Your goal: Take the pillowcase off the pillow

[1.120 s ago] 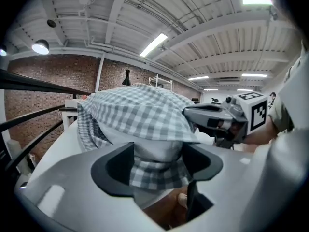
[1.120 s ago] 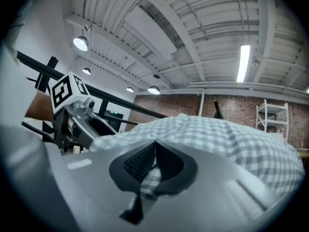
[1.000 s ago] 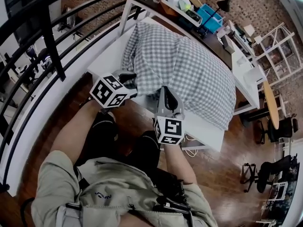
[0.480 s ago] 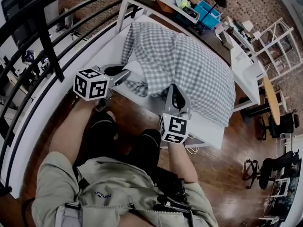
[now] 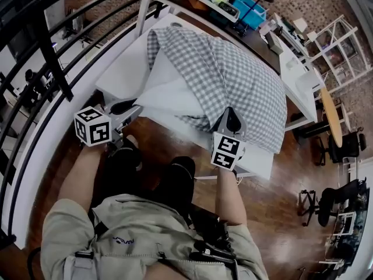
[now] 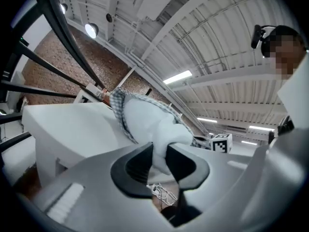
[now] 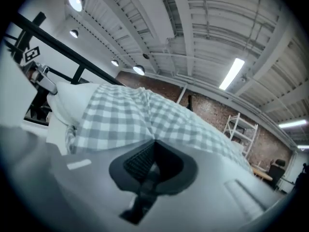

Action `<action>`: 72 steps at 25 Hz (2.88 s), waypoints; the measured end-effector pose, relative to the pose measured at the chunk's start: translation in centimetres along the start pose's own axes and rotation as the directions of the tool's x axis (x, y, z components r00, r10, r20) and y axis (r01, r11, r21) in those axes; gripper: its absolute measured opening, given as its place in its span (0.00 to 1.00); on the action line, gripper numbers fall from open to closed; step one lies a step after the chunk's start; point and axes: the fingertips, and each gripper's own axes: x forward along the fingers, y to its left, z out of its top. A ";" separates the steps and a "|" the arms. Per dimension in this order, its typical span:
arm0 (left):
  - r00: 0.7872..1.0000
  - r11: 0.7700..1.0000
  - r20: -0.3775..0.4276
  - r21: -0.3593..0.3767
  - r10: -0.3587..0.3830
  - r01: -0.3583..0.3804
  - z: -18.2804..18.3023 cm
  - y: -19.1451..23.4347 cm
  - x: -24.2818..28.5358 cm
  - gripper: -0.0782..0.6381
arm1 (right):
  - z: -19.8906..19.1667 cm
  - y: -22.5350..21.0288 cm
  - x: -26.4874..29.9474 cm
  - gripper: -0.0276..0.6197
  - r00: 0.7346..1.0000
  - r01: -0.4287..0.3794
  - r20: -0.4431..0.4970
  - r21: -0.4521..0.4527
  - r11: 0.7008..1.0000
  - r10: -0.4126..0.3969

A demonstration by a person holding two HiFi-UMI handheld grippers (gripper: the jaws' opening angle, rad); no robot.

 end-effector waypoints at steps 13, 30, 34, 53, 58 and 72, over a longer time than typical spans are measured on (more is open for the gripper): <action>0.987 0.983 0.121 0.137 0.103 -0.119 13.3 2.2 4.1 0.45 | 0.6 0.9 -0.2 0.06 0.980 -0.170 -0.086 0.083 0.982 0.177; 0.995 0.977 -0.093 0.212 0.020 0.000 11.3 4.2 12.1 0.26 | 24.1 11.9 9.8 0.25 0.780 -0.621 -0.025 -0.153 0.769 0.625; 0.996 0.934 -0.069 0.356 0.061 -0.032 11.3 2.2 11.1 0.20 | 19.1 13.6 17.3 0.30 0.807 -0.580 -0.353 -0.318 0.750 0.474; 1.000 0.795 0.012 0.606 0.025 -0.027 9.1 -3.7 4.9 0.17 | 9.3 -0.9 24.4 0.05 0.832 -0.318 -0.549 -0.365 0.875 0.073; 0.993 0.848 0.098 0.521 0.058 -0.101 11.6 -2.8 3.6 0.32 | 13.2 1.2 23.2 0.10 0.895 -0.340 -0.404 -0.341 0.876 0.190; 0.949 0.749 -0.306 0.610 -0.077 0.257 0.6 -15.2 2.7 0.59 | 13.5 3.2 -1.3 0.19 0.921 -0.389 0.017 0.026 0.921 0.389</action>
